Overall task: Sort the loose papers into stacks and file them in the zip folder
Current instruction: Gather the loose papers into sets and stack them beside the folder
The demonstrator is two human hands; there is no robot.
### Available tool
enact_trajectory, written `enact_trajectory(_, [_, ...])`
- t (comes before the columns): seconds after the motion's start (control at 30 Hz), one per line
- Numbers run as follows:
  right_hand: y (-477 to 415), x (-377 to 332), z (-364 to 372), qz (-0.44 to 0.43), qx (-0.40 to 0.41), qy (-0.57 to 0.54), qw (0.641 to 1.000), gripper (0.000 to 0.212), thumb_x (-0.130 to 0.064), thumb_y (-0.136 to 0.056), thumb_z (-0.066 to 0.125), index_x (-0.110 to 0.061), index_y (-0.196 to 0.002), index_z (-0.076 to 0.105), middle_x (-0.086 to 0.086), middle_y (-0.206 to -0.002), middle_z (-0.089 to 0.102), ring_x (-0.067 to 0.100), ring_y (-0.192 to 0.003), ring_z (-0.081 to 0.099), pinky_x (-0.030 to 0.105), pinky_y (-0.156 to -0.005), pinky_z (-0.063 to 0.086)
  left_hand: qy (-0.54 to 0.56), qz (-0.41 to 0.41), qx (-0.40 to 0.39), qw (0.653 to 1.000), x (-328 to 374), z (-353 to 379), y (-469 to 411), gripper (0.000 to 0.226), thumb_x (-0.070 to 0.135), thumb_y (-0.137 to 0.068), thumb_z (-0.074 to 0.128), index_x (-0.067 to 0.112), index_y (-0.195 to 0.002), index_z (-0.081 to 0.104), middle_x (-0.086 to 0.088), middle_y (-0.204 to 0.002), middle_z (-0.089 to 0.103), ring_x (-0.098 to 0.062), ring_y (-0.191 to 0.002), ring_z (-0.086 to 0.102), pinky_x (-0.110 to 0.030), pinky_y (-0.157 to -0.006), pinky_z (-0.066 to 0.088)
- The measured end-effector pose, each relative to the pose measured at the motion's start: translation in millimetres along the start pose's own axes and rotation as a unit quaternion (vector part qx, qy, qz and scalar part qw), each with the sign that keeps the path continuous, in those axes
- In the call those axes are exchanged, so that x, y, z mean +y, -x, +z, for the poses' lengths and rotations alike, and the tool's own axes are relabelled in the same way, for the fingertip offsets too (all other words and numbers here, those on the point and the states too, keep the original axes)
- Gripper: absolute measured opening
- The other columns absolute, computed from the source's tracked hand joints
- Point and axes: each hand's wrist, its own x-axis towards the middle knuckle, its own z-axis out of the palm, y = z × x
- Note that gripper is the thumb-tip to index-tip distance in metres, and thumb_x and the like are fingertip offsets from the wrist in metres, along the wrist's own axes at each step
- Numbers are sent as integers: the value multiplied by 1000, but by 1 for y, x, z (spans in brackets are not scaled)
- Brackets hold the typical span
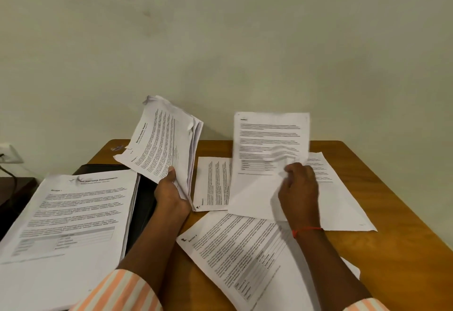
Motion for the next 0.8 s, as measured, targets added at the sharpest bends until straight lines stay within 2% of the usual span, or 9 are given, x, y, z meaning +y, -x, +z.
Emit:
enact_trajectory(0.07, [-5,17,-7,50,-29,97,994,29,10,-79,65,-6,-103,66,17,-101,59,36,-96,60,42,-79,54,1,3,4,1000,1,0,-1,35,37,-102,55,31,-137,59,-8,-123,72,-32,-104,71,-50,-71,61])
enact_trajectory(0.17, [-10,35,-20,143,-94,280,945,28,-10,-84,70,-10,-112,66,18,-111,62,36,-105,57,44,-86,50,2,8,6,1000,1,0,-1,35,35,-103,54,30,-137,59,-8,-121,72,-31,-101,71,-48,-70,61])
enact_trajectory(0.23, [-13,35,-21,142,-104,332,926,28,-14,-84,70,-11,-111,67,18,-114,61,35,-109,55,46,-90,45,6,6,5,1000,1,1,0,34,34,-103,54,31,-137,59,-8,-120,73,-31,-100,72,-47,-66,61])
enact_trajectory(0.3, [-8,20,-14,100,-105,270,952,26,-9,-82,70,-14,-107,68,15,-113,60,35,-110,53,45,-91,41,7,6,6,1000,0,0,-2,35,34,-103,55,30,-137,59,-7,-120,73,-30,-98,72,-45,-65,61])
enact_trajectory(0.37, [4,-5,-1,39,-145,95,984,25,-10,-83,72,-18,-106,69,8,-112,61,29,-111,55,40,-93,41,12,5,6,1000,1,-1,-3,35,34,-102,56,29,-137,60,-8,-121,73,-30,-99,72,-46,-66,61])
enact_trajectory(0.43, [25,-32,9,-19,-259,-48,964,30,-27,-87,75,-24,-115,65,-1,-119,59,19,-115,52,33,-97,43,15,7,1,1000,1,-1,-3,36,35,-102,56,29,-137,60,-9,-123,72,-32,-103,71,-48,-67,61])
enact_trajectory(0.5, [42,-49,21,-115,-362,-18,925,50,-46,-87,72,-27,-130,58,-7,-131,54,13,-122,46,32,-105,38,13,5,-6,1000,3,0,0,34,34,-102,55,28,-136,60,-9,-122,72,-32,-103,71,-49,-70,61])
enact_trajectory(0.57, [51,-53,33,-162,-379,34,911,58,-51,-88,67,-26,-138,54,-6,-138,54,15,-127,47,33,-110,36,-1,10,-1,1000,3,0,1,33,34,-103,54,27,-134,60,-8,-118,73,-31,-101,70,-48,-71,59])
enact_trajectory(0.8, [48,-45,55,-213,-303,91,924,30,-9,-94,58,-16,-121,67,6,-107,68,24,-102,62,35,-84,52,-17,34,-20,999,4,-1,1,34,31,-103,54,27,-136,58,-9,-124,71,-31,-108,70,-44,-69,62])
